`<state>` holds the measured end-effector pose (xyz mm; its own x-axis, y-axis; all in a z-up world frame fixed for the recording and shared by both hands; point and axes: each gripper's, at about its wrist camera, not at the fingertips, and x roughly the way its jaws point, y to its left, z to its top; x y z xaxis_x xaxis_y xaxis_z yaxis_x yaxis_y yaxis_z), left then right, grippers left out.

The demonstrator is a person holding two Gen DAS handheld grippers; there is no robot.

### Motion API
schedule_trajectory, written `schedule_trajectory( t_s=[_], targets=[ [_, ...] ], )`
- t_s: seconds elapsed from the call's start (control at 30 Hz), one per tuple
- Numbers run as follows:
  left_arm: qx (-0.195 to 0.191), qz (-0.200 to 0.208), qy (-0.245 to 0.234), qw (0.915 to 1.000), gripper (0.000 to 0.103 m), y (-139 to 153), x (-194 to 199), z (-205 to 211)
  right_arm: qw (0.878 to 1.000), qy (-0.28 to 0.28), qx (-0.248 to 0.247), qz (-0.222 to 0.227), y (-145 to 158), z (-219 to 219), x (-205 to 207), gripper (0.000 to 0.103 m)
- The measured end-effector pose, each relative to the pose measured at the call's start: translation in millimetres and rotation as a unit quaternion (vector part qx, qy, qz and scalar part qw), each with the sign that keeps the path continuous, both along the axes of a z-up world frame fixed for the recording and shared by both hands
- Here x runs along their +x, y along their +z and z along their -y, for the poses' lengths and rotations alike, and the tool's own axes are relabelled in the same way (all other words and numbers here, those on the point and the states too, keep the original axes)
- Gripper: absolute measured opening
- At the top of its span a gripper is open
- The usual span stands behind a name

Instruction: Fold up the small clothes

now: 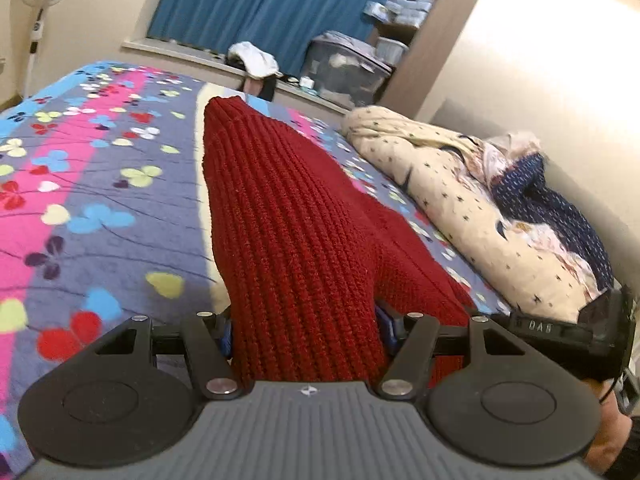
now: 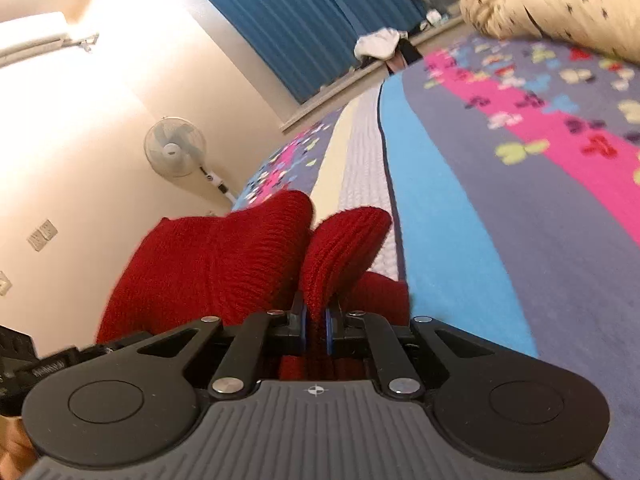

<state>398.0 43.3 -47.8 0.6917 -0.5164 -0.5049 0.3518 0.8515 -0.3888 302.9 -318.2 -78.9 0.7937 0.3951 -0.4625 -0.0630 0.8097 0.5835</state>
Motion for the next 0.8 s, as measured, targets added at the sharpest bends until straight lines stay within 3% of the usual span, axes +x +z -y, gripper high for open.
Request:
schedule_trajectory(
  t_s=[0.07,0.13,0.17,0.23,0.27,0.37,0.43,0.5,0.53,0.6,0.67,0.77,0.8],
  targets=[
    [0.015,-0.033,0.025,0.999,0.075,-16,14,-11,0.999,-0.023,-0.035,-0.033,-6,-11,12,0.023],
    [0.044,-0.099,0.066,0.9919,0.078,-34,25,-19,0.996,-0.05,-0.051,-0.054,-10,-13,19,0.033],
    [0.053,-0.129,0.091,0.9861,0.08,-40,29,-25,0.995,-0.064,-0.061,-0.051,-7,-13,19,0.034],
    [0.034,-0.142,0.115,0.9826,0.08,-35,28,-36,0.996,-0.056,-0.063,-0.022,5,-15,17,0.038],
    [0.039,-0.131,0.118,0.9835,0.079,-26,25,-37,0.998,-0.035,-0.052,-0.001,14,-19,13,0.044],
    [0.106,-0.049,0.105,0.9877,0.08,8,8,-22,0.995,0.082,-0.043,0.046,28,-45,4,0.06],
    [0.122,-0.023,0.074,0.9895,0.08,19,-5,-10,0.986,0.124,-0.108,0.017,19,-70,6,0.059],
    [0.136,-0.025,0.033,0.9899,0.076,13,-14,4,0.967,0.142,-0.202,-0.064,-9,-93,14,0.056],
    [0.167,-0.042,0.013,0.985,0.075,-1,-15,13,0.965,0.139,-0.206,-0.087,-19,-94,17,0.056],
    [0.242,-0.031,0.015,0.9697,0.077,-21,-27,27,0.974,0.12,-0.168,-0.096,-16,-85,21,0.056],
    [0.243,-0.016,0.014,0.9699,0.067,-7,-40,33,0.977,0.115,-0.161,-0.077,-6,-86,15,0.051],
    [0.22,0.037,-0.013,0.9747,0.066,16,-68,38,0.974,0.125,-0.184,-0.046,3,-91,5,0.048],
    [0.228,0.022,-0.024,0.973,0.066,8,-65,42,0.97,0.13,-0.197,-0.062,-7,-92,9,0.049]
  ],
)
